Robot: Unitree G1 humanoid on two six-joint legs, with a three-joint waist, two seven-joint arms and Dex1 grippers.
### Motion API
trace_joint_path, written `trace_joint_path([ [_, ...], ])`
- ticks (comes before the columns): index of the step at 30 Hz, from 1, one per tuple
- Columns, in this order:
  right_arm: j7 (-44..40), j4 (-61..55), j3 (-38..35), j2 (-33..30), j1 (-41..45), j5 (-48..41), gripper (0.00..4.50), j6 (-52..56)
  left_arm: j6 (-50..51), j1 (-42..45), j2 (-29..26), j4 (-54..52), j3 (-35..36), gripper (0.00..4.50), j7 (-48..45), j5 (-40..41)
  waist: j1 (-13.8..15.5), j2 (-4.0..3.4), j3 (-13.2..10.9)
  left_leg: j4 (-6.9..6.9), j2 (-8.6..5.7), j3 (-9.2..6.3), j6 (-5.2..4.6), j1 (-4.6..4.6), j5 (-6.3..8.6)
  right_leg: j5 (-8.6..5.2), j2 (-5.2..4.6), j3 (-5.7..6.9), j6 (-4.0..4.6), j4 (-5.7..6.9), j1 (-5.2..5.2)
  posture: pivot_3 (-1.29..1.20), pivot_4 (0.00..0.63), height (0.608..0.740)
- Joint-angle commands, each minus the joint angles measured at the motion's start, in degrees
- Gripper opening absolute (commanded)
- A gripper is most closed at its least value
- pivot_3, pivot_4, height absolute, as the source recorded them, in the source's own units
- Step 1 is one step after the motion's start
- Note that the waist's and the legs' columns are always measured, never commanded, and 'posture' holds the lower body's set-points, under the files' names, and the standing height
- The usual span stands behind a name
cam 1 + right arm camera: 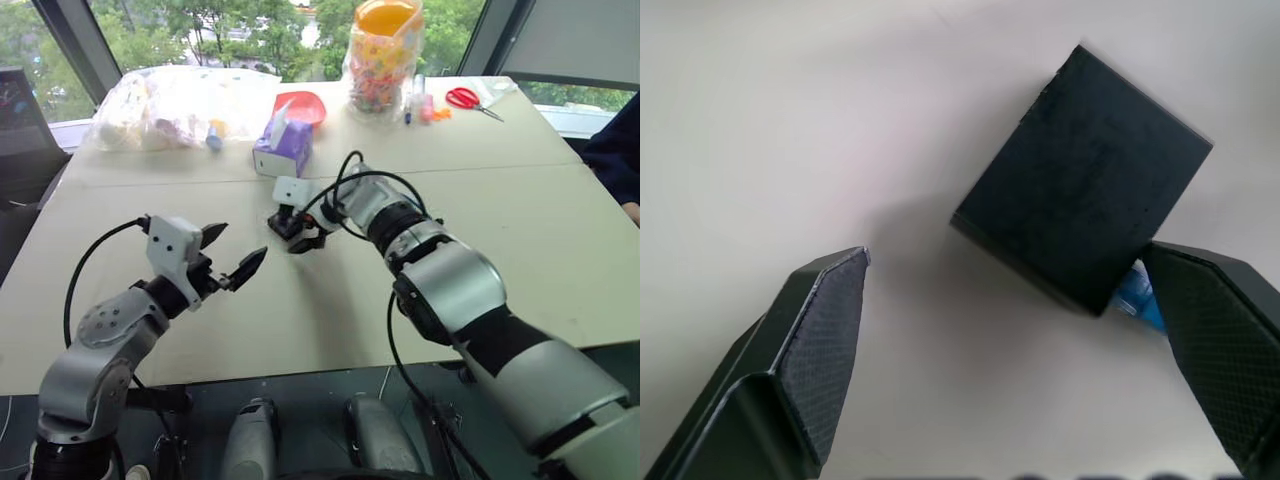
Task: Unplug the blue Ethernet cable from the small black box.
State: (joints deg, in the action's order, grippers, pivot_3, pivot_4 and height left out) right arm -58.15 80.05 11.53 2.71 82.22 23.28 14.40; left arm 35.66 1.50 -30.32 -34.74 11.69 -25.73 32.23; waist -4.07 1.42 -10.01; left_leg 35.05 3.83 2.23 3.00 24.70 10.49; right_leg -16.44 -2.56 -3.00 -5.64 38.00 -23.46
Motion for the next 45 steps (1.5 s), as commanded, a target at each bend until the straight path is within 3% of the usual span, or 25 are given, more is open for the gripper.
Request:
trace_joint_path([
  [1,1.0,-0.5,-3.2,1.4,1.2,-2.9,4.49,1.3,0.4,-0.4,-0.5,-3.0,1.7,4.50,0.8,1.2,0.1,0.01,0.0,0.01,-0.01,0.00,0.00,0.01,0.00,0.00,-0.01,0.00,0.00,0.00,0.00,0.00,0.150,0.735],
  [7,3.0,-0.5,-5.3,1.8,0.4,-3.9,4.49,3.5,1.6,-1.0,-0.8,-4.0,2.0,4.50,1.2,2.2,0.1,0.08,-0.1,0.07,-0.04,0.00,0.02,0.13,0.01,-0.02,-0.09,0.02,0.04,-0.12,-0.01,0.00,0.150,0.735],
  [13,1.3,-0.2,1.7,0.1,-1.8,2.5,4.49,-0.5,1.7,1.1,-1.0,-2.0,0.5,4.50,0.5,2.3,0.2,0.08,-0.1,0.01,-0.04,-0.01,0.02,0.24,0.01,-0.01,-0.07,0.03,0.03,-0.12,-0.15,0.00,0.150,0.735],
  [23,0.2,-0.1,5.6,-2.0,-3.6,4.8,4.49,-1.1,0.8,3.7,-0.9,0.8,-1.5,4.50,-0.6,1.5,0.3,0.09,0.0,0.08,-0.06,-0.03,0.02,0.24,0.01,-0.01,-0.09,0.04,0.04,-0.13,-0.07,0.00,0.150,0.735],
  [26,-0.5,-0.1,7.2,-2.3,-3.9,5.5,3.62,-1.8,0.7,4.3,-0.9,1.3,-1.8,4.50,-0.7,1.5,0.4,0.09,0.0,0.08,-0.07,-0.03,0.02,0.24,0.01,-0.01,-0.09,0.04,0.04,-0.13,-0.07,0.00,0.150,0.735],
  [32,-1.9,-0.3,7.6,-2.6,-3.6,4.8,0.67,-2.2,0.1,5.5,-0.7,2.8,-2.5,4.50,-1.5,1.1,0.3,0.11,0.0,0.13,-0.07,-0.05,0.02,0.19,0.01,-0.02,-0.09,0.05,0.06,-0.13,0.00,0.00,0.150,0.735],
  [34,-1.9,-0.4,7.3,-2.8,-3.5,4.3,0.02,-2.0,0.0,6.6,-0.5,3.8,-2.9,4.50,-1.7,0.8,0.4,0.11,0.0,0.13,-0.07,-0.05,0.02,0.18,0.01,-0.03,-0.09,0.05,0.07,-0.13,0.01,0.00,0.150,0.735],
  [37,-0.3,-0.9,6.1,-3.4,-3.0,3.0,0.02,-2.2,-0.3,8.1,-0.6,5.5,-3.0,4.50,-2.5,0.4,0.3,0.11,0.0,0.13,-0.07,-0.06,0.02,0.18,0.01,-0.03,-0.09,0.05,0.07,-0.13,0.01,0.00,0.150,0.735],
  [41,8.1,-2.9,1.3,-4.7,-0.7,-1.3,0.02,-5.8,-0.7,10.6,-1.2,8.8,-2.3,4.50,-4.5,1.0,0.3,0.12,-0.1,0.13,-0.06,-0.06,0.02,0.21,0.01,-0.02,-0.09,0.05,0.06,-0.13,-0.03,0.00,0.150,0.735],
  [45,18.9,-7.9,3.8,-7.8,-2.4,1.1,0.02,-17.6,-0.2,16.3,-1.3,13.4,-1.6,4.50,-6.6,2.4,0.3,0.13,-0.1,0.17,-0.07,-0.06,0.00,0.72,-0.01,0.07,-0.08,0.04,-0.10,-0.08,-0.54,0.00,0.150,0.735],
])
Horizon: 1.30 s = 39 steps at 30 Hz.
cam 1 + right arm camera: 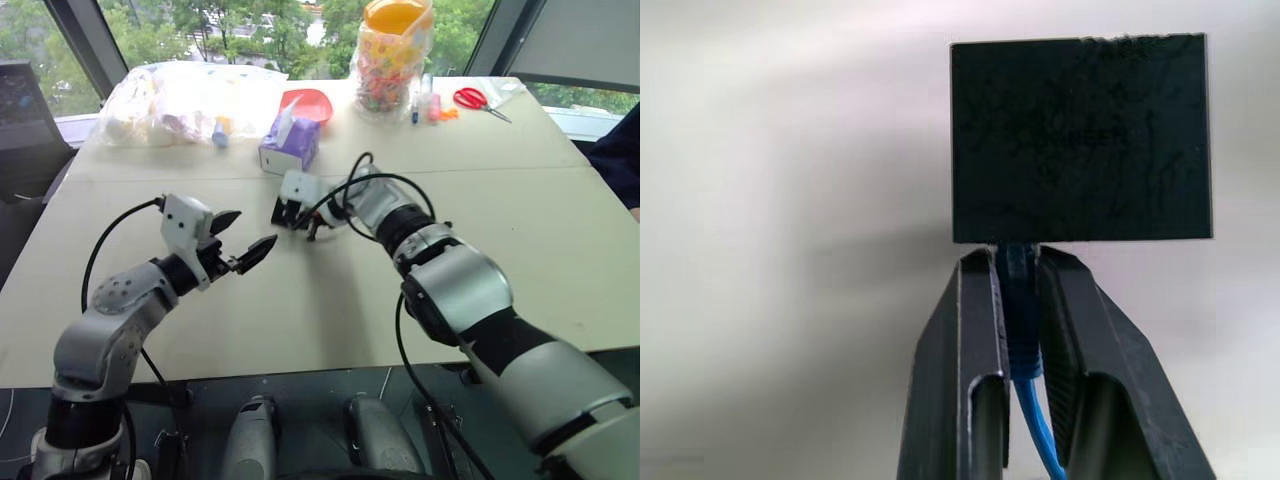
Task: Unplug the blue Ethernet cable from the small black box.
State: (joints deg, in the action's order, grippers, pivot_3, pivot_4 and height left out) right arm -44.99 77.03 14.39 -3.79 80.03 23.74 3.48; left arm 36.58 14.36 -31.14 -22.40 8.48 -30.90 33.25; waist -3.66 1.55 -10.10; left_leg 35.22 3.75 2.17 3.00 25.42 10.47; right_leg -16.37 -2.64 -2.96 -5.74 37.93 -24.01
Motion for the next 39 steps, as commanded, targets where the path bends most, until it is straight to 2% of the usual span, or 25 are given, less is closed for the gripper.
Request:
trace_joint_path([
  [1,6.5,-5.8,1.1,-1.8,-0.8,0.6,0.02,-7.9,-0.9,4.5,-0.5,1.9,1.7,4.50,-1.8,1.7,-0.1,0.00,0.0,-0.02,0.00,0.03,0.00,0.10,0.00,0.04,0.01,-0.02,-0.08,0.02,-0.11,0.00,0.150,0.735],
  [4,12.6,-23.2,4.0,-5.8,-10.9,3.3,0.02,-14.9,1.5,9.7,-1.3,5.9,2.6,4.50,-4.8,4.6,-0.2,0.02,0.0,-0.15,0.01,0.06,0.01,0.14,0.00,-0.01,0.04,-0.04,-0.18,0.02,-0.21,0.00,0.150,0.735],
  [7,19.2,-46.5,6.1,-9.7,-24.9,9.4,0.02,-13.3,4.3,13.3,-3.1,9.3,2.4,4.50,-9.5,7.8,0.0,0.00,0.0,-0.26,0.00,0.02,0.02,0.22,0.01,-0.10,0.06,-0.04,-0.30,0.04,-0.30,0.00,0.150,0.735],
  [10,21.0,-59.0,8.1,-12.1,-32.7,15.1,0.02,-9.4,6.1,15.1,-5.2,11.2,1.7,4.50,-14.1,9.3,-0.2,-0.03,0.0,-0.21,0.00,0.11,0.05,0.33,-0.02,-0.11,0.04,-0.09,-0.32,0.08,-0.44,0.00,0.150,0.735],
  [14,22.7,-71.1,8.2,-13.6,-38.5,19.1,0.02,-6.2,6.1,17.2,-7.0,14.1,-0.1,4.50,-19.4,8.7,-0.2,-0.01,0.0,-0.09,0.00,0.10,0.14,0.23,-0.08,-0.09,0.08,-0.09,-0.30,0.20,-0.42,0.00,0.150,0.735],
  [17,22.4,-75.8,8.0,-14.6,-39.9,20.1,0.02,-5.4,5.8,18.6,-7.3,15.9,-1.3,4.50,-21.9,8.1,-0.1,0.02,0.0,-0.06,0.01,0.06,0.18,0.01,-0.12,-0.09,0.10,-0.08,-0.26,0.21,-0.19,0.00,0.150,0.735],
  [23,16.6,-85.1,8.4,-19.5,-43.6,16.4,0.02,-9.7,3.7,22.5,-6.7,21.1,-4.0,4.50,-26.3,5.6,1.2,0.04,0.0,0.00,0.00,0.08,0.16,0.03,-0.12,-0.09,0.09,-0.09,-0.26,0.15,-0.13,0.00,0.150,0.735],
  [36,12.9,-87.2,7.4,-21.3,-43.5,12.4,0.02,-11.8,1.4,24.5,-4.4,23.4,-6.9,4.50,-30.2,2.7,1.3,0.04,0.0,0.00,0.00,0.06,0.15,0.04,-0.13,-0.09,0.11,-0.08,-0.27,0.17,-0.12,0.00,0.150,0.735],
  [39,12.6,-87.0,7.4,-21.6,-43.4,12.1,0.00,-12.1,1.6,24.4,-4.3,23.2,-6.5,3.68,-30.5,2.7,1.3,0.04,0.0,0.00,0.01,0.06,0.15,0.04,-0.13,-0.09,0.11,-0.08,-0.27,0.17,-0.12,0.00,0.150,0.735],
])
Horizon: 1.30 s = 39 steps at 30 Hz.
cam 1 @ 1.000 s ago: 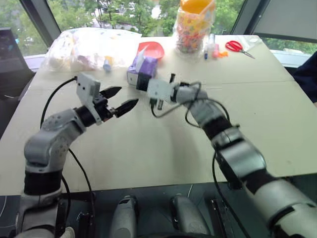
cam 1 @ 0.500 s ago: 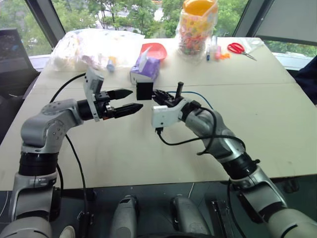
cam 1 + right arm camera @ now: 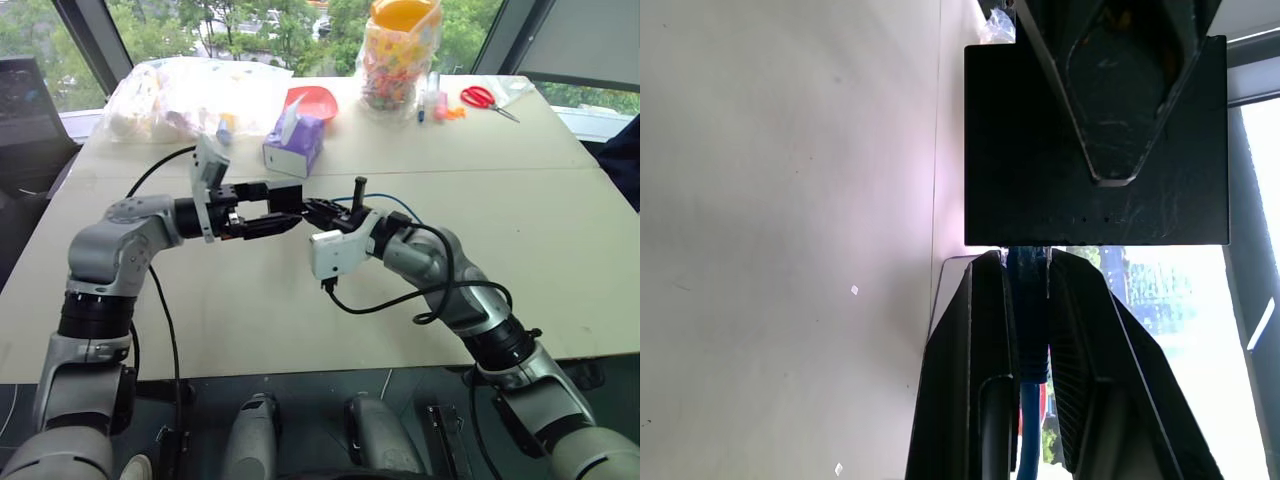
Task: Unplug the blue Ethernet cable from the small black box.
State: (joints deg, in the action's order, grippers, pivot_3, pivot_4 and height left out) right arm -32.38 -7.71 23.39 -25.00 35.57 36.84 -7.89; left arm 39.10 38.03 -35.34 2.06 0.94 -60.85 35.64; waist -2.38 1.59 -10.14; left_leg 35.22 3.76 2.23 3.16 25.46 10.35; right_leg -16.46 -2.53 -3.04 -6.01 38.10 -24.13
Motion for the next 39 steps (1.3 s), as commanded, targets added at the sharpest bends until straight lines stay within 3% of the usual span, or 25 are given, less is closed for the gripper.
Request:
trace_joint_path([
  [1,-0.1,-2.1,-1.7,-0.5,1.2,-1.1,0.00,-0.8,-0.9,0.7,-0.2,-1.3,1.2,3.27,-0.6,0.4,0.0,0.00,0.0,0.00,0.00,0.00,0.00,0.00,0.00,0.00,0.00,0.00,0.00,0.00,0.00,0.00,0.150,0.735],
  [8,-0.5,-1.4,-2.2,-1.5,2.3,-1.6,0.00,-1.0,-0.5,0.3,-0.8,-1.2,1.7,0.49,-1.0,0.4,0.0,0.00,0.0,0.01,0.00,0.00,0.00,0.00,0.00,0.00,0.00,0.00,0.00,0.00,0.01,0.00,0.150,0.735],
  [11,-2.3,-1.5,-2.9,-1.7,2.6,-3.5,0.00,0.0,0.3,0.2,-1.1,-1.2,1.6,0.50,-1.5,0.8,0.0,0.00,0.0,0.01,0.00,0.00,0.00,0.00,0.00,0.00,0.00,0.00,0.00,0.01,0.01,0.00,0.150,0.735],
  [16,-13.2,-3.0,-6.1,-1.1,3.3,-16.4,2.38,9.5,2.4,0.0,-2.6,-1.5,1.5,0.50,-3.6,1.5,0.0,0.00,0.0,0.02,0.00,-0.01,0.00,0.00,0.00,0.00,0.00,0.01,-0.01,0.02,0.03,0.00,0.150,0.735],
  [18,-20.8,-4.2,-7.4,-2.5,3.5,-23.4,3.39,16.2,2.4,0.1,-3.6,-1.2,1.1,0.50,-4.8,1.0,0.0,0.00,0.0,0.02,0.00,-0.02,-0.01,-0.01,0.00,0.00,0.00,0.02,-0.01,0.02,0.04,0.00,0.150,0.735],
  [20,-30.9,-6.9,-10.3,-4.4,4.1,-36.0,4.46,28.8,2.7,0.3,-4.8,-1.1,0.9,0.50,-6.9,1.1,0.1,0.00,0.0,0.03,0.01,-0.04,-0.01,-0.02,0.00,0.01,0.00,0.03,-0.01,0.02,0.07,0.00,0.150,0.735],
  [24,-39.8,-8.5,-14.4,-6.7,6.3,-52.1,4.46,44.1,3.3,0.9,-5.6,-1.8,0.9,0.50,-10.1,2.3,0.3,0.00,0.0,0.04,0.02,-0.08,-0.01,-0.02,0.00,0.00,0.00,0.07,-0.01,0.02,0.11,0.00,0.150,0.735],
  [28,-39.0,-3.6,-17.9,-4.5,11.5,-61.9,4.46,57.2,4.9,2.0,-5.7,-2.6,1.7,0.50,-12.2,4.6,0.1,-0.01,0.0,0.07,0.04,-0.10,-0.01,-0.07,0.00,0.00,0.02,0.08,0.01,0.03,0.13,0.00,0.150,0.735],
  [34,-35.6,0.8,-19.1,-2.3,15.2,-66.4,4.46,60.6,6.0,2.5,-5.9,-3.7,1.7,0.50,-12.8,5.9,0.2,-0.01,0.0,0.06,0.03,-0.13,-0.02,-0.01,0.00,0.00,0.04,0.08,0.01,0.03,0.10,0.00,0.150,0.735],
  [39,-36.1,3.1,-15.4,-3.3,16.2,-66.1,4.46,60.6,6.6,3.0,-5.9,-4.3,1.9,0.50,-12.8,6.5,0.3,-0.01,0.0,0.06,0.03,-0.13,-0.03,-0.01,0.01,0.00,0.04,0.08,0.00,0.03,0.09,0.00,0.150,0.735],
])
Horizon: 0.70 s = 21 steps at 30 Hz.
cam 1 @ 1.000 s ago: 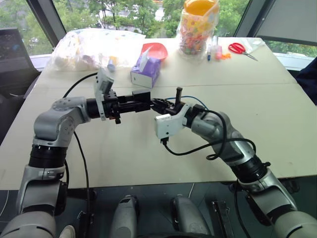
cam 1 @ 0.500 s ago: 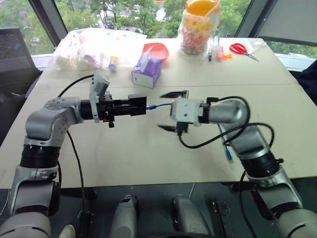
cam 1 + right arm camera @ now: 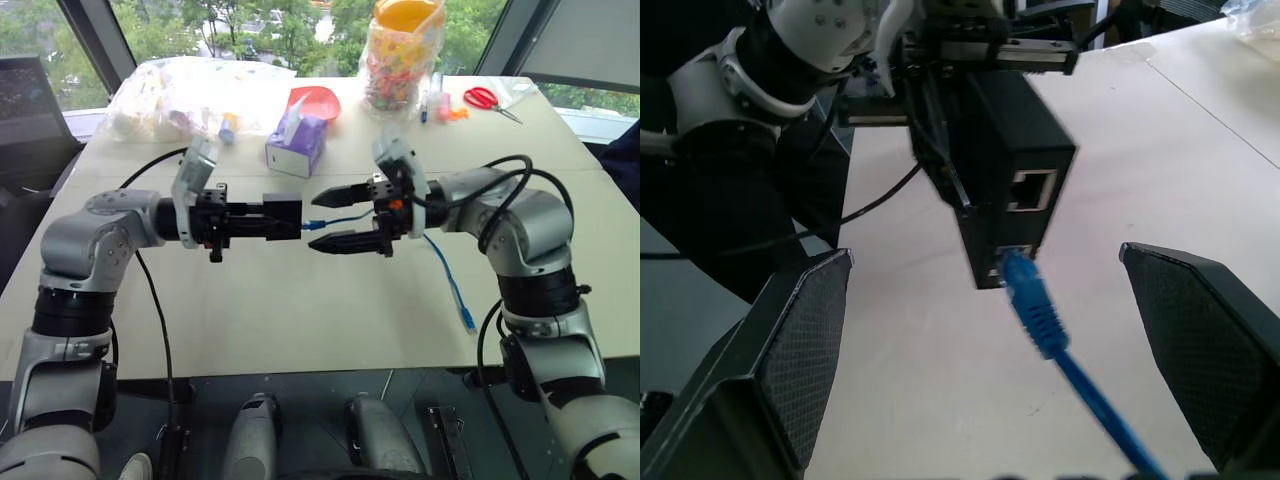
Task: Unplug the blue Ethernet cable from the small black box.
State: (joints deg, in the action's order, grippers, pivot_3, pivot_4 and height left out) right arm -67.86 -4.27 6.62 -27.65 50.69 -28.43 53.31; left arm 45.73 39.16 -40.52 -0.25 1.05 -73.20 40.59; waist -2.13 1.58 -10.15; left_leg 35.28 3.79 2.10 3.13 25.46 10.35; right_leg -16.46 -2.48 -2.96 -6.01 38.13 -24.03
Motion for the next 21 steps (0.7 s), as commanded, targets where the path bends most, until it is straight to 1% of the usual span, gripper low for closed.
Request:
trace_joint_path([
  [1,-0.8,-0.3,1.8,-0.7,1.1,-0.9,4.46,-0.8,0.0,1.9,-0.8,-1.9,1.8,0.50,-0.4,1.5,0.0,0.00,0.0,0.00,0.00,0.00,0.00,0.00,0.00,0.00,0.00,0.00,0.00,0.00,0.00,0.00,0.150,0.735],
  [2,-1.0,-0.4,2.1,-0.8,1.1,-1.1,4.46,-0.8,0.0,1.9,-0.8,-1.9,1.8,0.50,-0.4,1.6,0.0,0.00,0.0,0.00,0.00,0.00,0.00,0.00,0.00,0.00,0.00,0.00,0.00,0.00,0.00,0.00,0.150,0.735],
  [5,-1.4,-0.5,2.7,-0.8,1.3,-1.9,3.68,-0.6,-0.1,1.9,-0.8,-1.9,2.0,0.50,-0.2,1.6,0.0,0.00,0.0,0.00,0.00,0.00,0.00,0.00,0.00,0.00,0.01,0.00,0.00,0.00,0.00,0.00,0.150,0.735],
  [6,-1.3,-0.5,2.9,-0.8,1.3,-1.9,3.23,-0.7,-0.1,2.0,-0.7,-1.9,2.1,0.50,0.0,1.6,0.0,0.00,0.0,0.00,0.00,0.00,0.00,0.00,0.00,0.00,0.01,0.00,0.00,0.00,0.00,0.00,0.150,0.735],
  [7,-1.3,-0.5,3.0,-0.9,1.4,-2.0,2.63,-0.7,-0.1,2.0,-0.6,-1.9,2.1,0.50,0.2,1.6,0.0,0.00,0.0,0.00,0.00,0.00,0.00,0.00,0.00,0.00,0.01,0.00,0.00,0.00,0.00,0.00,0.150,0.735],
  [8,-1.2,-0.4,3.3,-0.9,1.4,-1.9,2.16,-0.8,0.0,2.1,-0.5,-1.9,2.2,0.50,0.4,1.7,0.0,0.00,0.0,0.00,0.00,0.00,0.00,0.00,0.00,0.00,0.01,0.00,0.00,0.00,0.00,0.00,0.150,0.735],
  [17,-1.4,-0.1,4.2,-0.6,2.1,-2.8,2.16,-0.1,-0.5,1.1,-1.0,-2.6,2.2,0.50,0.7,1.7,0.0,0.00,0.0,0.00,0.00,0.00,0.00,0.00,0.00,0.00,0.01,0.00,0.00,0.00,0.00,0.00,0.150,0.735],
  [18,-1.4,0.0,4.2,-0.7,2.1,-2.9,1.90,-0.1,-0.6,0.9,-1.0,-2.7,2.1,0.50,0.7,1.7,0.0,0.00,0.0,0.00,0.00,0.00,0.00,0.00,0.00,0.00,0.01,0.00,0.00,0.00,0.00,0.00,0.150,0.735],
  [19,-1.5,-0.1,4.2,-0.7,2.0,-3.0,1.54,-0.1,-0.7,0.8,-1.1,-2.8,2.1,0.50,0.7,1.6,0.0,0.00,0.0,0.00,0.00,0.00,0.00,0.00,0.00,0.00,0.01,0.00,0.00,0.00,0.00,0.00,0.150,0.735],
  [20,-1.4,-0.1,4.2,-0.7,2.0,-3.0,1.32,-0.1,-0.7,0.8,-1.1,-2.8,2.1,0.50,0.7,1.6,0.0,0.00,0.0,0.00,0.00,0.00,0.00,0.00,0.00,0.00,0.01,0.00,0.00,0.00,0.00,0.00,0.150,0.735],
  [21,-1.4,0.0,4.2,-0.8,2.0,-3.0,0.79,0.0,-0.7,0.6,-1.2,-3.0,2.0,0.50,0.6,1.5,0.0,0.00,0.0,0.00,0.00,0.00,0.00,0.00,0.00,0.00,0.01,0.00,0.00,0.00,0.00,0.00,0.150,0.735],
])
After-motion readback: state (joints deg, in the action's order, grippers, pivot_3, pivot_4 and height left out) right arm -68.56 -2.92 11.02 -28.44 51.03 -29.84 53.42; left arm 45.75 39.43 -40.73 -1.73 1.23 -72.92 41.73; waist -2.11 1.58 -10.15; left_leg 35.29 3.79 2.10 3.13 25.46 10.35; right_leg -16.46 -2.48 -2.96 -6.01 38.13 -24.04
